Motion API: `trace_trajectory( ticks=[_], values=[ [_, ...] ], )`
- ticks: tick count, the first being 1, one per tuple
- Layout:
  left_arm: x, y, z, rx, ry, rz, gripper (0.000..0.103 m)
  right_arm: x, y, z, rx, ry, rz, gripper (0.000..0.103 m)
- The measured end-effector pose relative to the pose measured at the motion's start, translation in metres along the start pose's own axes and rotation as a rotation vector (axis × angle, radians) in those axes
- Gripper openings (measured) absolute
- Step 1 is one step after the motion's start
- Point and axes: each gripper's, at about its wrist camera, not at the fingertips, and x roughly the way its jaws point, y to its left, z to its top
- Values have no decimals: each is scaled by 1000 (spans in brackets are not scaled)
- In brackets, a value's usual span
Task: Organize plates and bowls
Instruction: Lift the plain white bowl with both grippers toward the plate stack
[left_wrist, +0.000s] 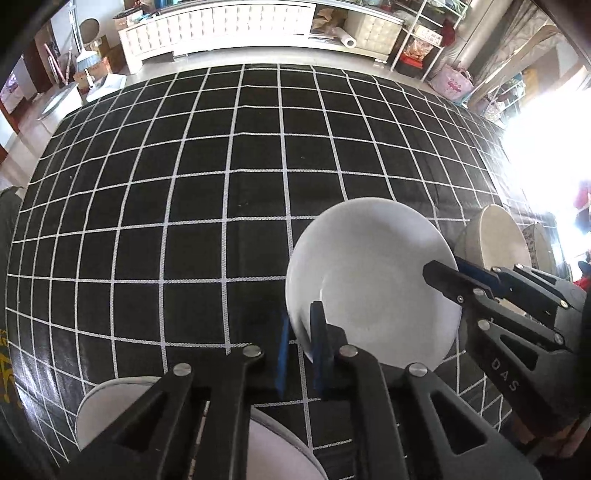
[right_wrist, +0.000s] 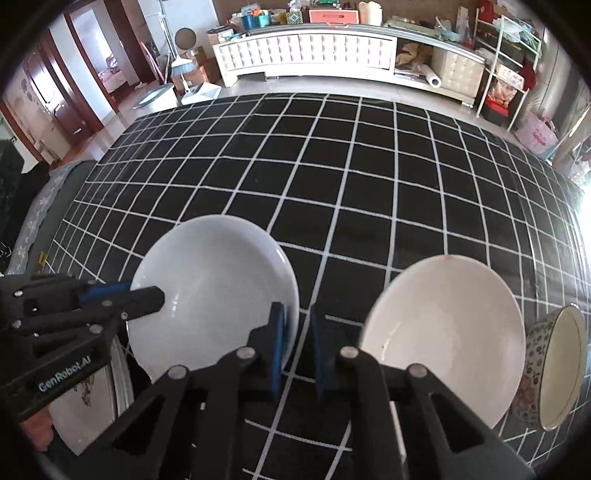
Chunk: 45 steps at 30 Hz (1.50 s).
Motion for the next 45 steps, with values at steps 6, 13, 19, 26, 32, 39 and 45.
trace_trajectory(
  ticks=[6, 13, 19, 26, 32, 39, 45],
  values=[
    [-5, 1, -10, -7, 8, -11, 9, -5, 3, -5, 20, -12, -7, 9],
    [-14, -2, -31, -12, 14, -16, 9, -15, 2, -20, 63, 17, -11, 9],
    [-32, -11, -54, -10, 8, -39, 9, -35, 7, -40, 85, 8, -14, 9],
    [-50, -23, -75, 19, -6, -42, 9, -59, 12, -61, 107, -4, -24, 9],
    [-47, -35, -95, 30, 6, -33, 9, -63, 15, -77, 107, 19, -39, 9],
    [-44, -42, -112, 38, 22, -34, 9, -64, 17, -96, 118, 37, -48, 9],
    [-35, -49, -115, 44, 38, -38, 9, -60, 13, -104, 140, 59, -48, 9]
  ],
)
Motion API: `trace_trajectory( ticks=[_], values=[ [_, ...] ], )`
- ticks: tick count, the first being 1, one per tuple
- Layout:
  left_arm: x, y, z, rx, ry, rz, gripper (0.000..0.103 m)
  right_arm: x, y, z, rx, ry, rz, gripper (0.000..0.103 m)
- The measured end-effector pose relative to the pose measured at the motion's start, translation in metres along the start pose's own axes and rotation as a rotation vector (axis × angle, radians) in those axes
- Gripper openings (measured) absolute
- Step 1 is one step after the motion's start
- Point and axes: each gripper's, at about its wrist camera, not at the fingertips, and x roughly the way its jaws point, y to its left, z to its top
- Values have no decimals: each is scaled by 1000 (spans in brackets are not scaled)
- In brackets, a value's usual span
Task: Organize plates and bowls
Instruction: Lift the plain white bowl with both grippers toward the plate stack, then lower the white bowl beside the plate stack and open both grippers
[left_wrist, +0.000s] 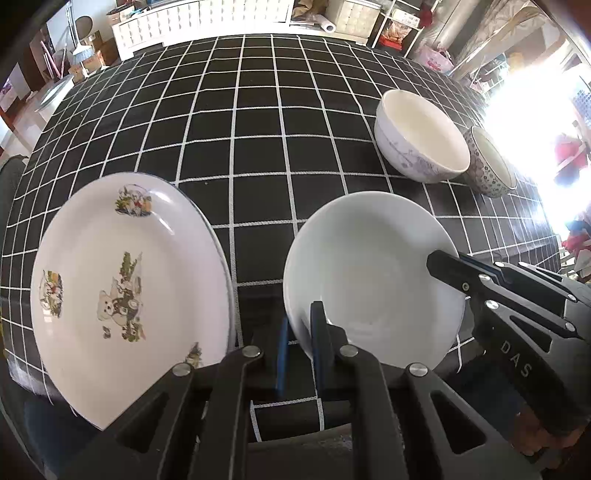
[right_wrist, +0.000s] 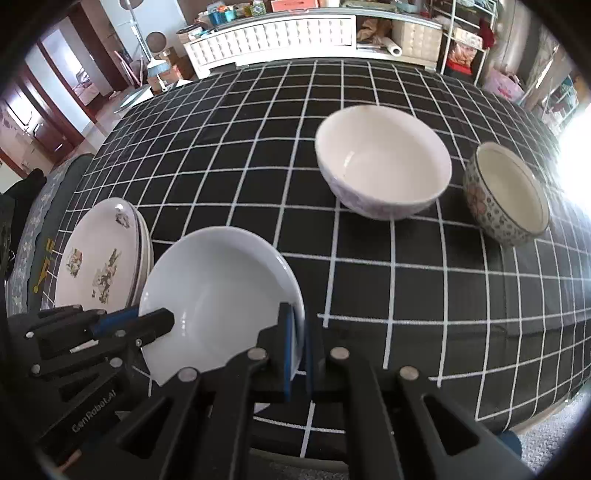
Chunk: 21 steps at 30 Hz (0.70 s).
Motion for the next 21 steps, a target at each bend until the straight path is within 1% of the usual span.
trace_trajectory(
  ticks=[9, 16, 18, 21],
  values=[
    [3, -1, -5, 11, 6, -1, 9, 8, -5, -7, 19, 27, 2, 9],
    [5, -2, -4, 10, -1, -7, 9, 10, -5, -9, 15, 24, -2, 9],
    [1, -1, -3, 7, -24, 1, 9, 11, -3, -9, 2, 22, -5, 9],
    [-8, 1, -3, 31, -51, 15, 9, 9, -4, -9, -1, 19, 1, 9]
  ],
)
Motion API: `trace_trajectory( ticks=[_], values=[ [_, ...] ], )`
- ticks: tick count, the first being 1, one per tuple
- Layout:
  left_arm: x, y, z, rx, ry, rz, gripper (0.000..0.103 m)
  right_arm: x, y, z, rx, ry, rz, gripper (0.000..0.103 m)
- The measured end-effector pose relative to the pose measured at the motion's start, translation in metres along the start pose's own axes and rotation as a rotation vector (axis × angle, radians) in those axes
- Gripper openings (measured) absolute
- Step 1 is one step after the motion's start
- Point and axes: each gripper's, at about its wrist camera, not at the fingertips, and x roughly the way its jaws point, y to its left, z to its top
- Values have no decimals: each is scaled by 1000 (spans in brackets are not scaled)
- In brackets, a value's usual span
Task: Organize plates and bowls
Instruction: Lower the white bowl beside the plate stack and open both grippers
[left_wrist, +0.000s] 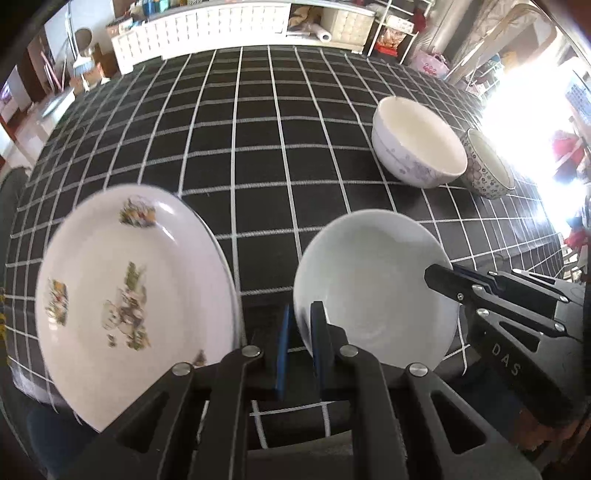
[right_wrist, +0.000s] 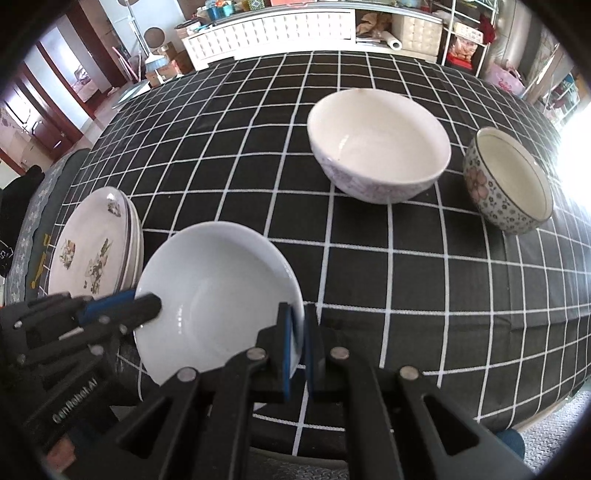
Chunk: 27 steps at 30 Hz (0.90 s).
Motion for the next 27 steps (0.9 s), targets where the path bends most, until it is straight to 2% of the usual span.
trace_trajectory(
  ticks=[5, 9, 15, 18, 20, 24, 27],
  values=[
    [-15, 9, 4, -5, -22, 9, 14, -8, -2, 2, -13, 6, 2, 9],
    [-26, 18, 11, -26, -41, 4, 24, -17, -5, 4, -8, -4, 8, 10],
    [-38, 20, 26, -28, -69, 15, 24, -36, -15, 14, 1, -65, -28, 11],
    [-45, 17, 37, -27, -92, 7, 29, -47, -26, 22, 18, -82, -22, 20],
    [-50, 11, 46, -19, -107, -5, 29, -56, -35, 28, 24, -102, -29, 28],
    [-58, -4, 62, 8, -125, -20, 29, -65, -44, 36, 26, -120, -42, 32],
    [-62, -14, 75, 21, -129, -42, 34, -71, -54, 46, 43, -122, -37, 33]
  ],
)
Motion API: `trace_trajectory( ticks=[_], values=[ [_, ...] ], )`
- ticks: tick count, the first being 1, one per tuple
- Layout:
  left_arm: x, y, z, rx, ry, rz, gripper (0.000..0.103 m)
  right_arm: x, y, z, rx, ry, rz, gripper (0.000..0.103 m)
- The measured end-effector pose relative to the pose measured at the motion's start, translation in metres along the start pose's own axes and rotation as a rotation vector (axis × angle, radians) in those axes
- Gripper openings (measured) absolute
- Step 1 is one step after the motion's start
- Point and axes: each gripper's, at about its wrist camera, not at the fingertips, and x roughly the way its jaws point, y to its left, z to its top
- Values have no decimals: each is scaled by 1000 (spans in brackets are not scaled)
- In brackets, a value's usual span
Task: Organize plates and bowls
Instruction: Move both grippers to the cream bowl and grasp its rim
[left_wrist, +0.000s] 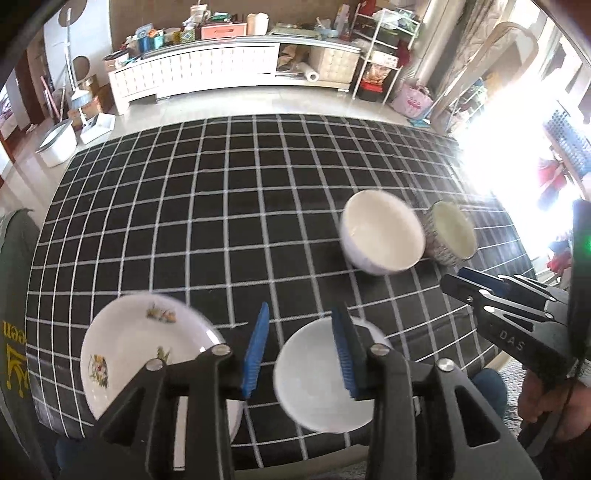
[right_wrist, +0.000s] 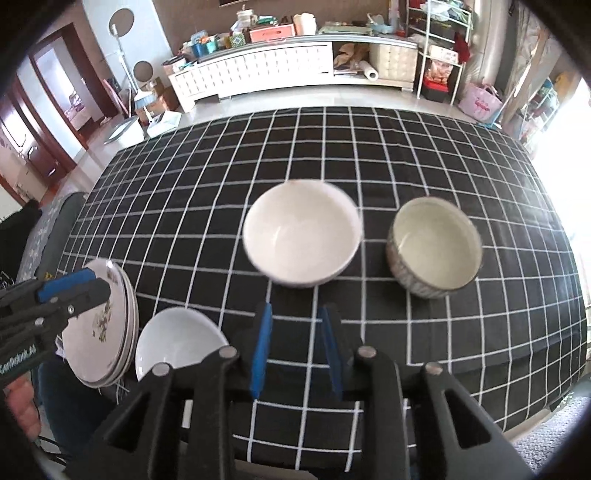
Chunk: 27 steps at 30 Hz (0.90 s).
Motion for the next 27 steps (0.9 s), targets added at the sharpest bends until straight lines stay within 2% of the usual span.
trace_trajectory(
  ticks=[4, 6, 9, 12, 18, 23, 27],
  values=[
    [2, -16, 24, 37, -1, -5, 34, 1, -13, 16, 72, 26, 72, 33],
    [5, -21, 35, 42, 8, -28, 34, 3, -16, 23, 84, 37, 74, 33],
    [21, -23, 51, 5, 77, -93, 34, 1, -24, 41, 106, 49, 92, 33],
    [40, -25, 64, -20, 135, -116, 34, 4, -29, 54, 127, 69, 111, 33],
    [70, -30, 88, -25, 183, -112, 34, 21, -35, 73, 122, 106, 106, 33],
    [92, -33, 96, -36, 209, -108, 34, 49, -49, 77, 198, 170, 161, 32],
    [110, -36, 100, -26, 232, -88, 34, 63, -58, 78, 229, 196, 150, 32]
  ],
)
